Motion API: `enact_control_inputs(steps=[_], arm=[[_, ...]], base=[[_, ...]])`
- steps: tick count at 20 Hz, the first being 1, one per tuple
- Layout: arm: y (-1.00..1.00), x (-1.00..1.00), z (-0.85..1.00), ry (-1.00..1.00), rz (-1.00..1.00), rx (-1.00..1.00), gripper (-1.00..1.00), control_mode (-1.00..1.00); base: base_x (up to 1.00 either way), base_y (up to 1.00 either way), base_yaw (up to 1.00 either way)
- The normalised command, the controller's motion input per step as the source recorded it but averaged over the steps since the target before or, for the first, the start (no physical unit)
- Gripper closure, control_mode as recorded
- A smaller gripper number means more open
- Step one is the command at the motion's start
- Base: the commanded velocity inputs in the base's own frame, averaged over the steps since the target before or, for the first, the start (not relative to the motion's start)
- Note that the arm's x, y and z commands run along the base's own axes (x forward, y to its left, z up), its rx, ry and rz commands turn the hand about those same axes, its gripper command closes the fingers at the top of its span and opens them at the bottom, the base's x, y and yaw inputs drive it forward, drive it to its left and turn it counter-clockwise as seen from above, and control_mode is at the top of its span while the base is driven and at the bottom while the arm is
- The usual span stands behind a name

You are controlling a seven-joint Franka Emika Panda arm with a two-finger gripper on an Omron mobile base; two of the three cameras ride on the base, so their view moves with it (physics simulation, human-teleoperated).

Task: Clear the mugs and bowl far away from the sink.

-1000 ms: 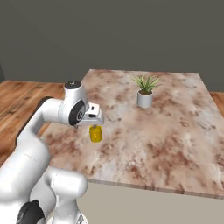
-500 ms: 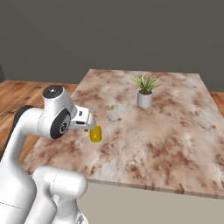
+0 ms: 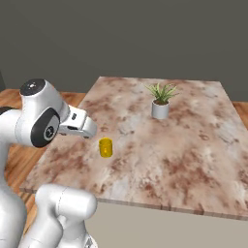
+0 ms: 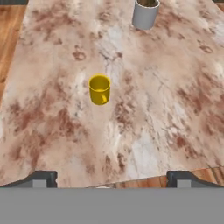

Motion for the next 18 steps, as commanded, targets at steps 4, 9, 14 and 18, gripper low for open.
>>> enact_control_inputs(steps=[4,9,14,18], arm=[[0.00,-0.65,0.37,-0.02,-0.01,0.08,-1.00,-1.00],[0.02,-0.54,0.16,-0.01,0.00,0.07,-1.00,1.00],[0.00,0.00,0.00,0.00,0.00,0.00,-1.00,1.00],[0.00,0.00,0.00,0.00,0.00,0.00,-1.00,1.00]], base=[[0.00,0.00,0.00],[-0.39,0.03,0.00],[-0.25,0.60,0.05],[-0.02,1.00,0.53]])
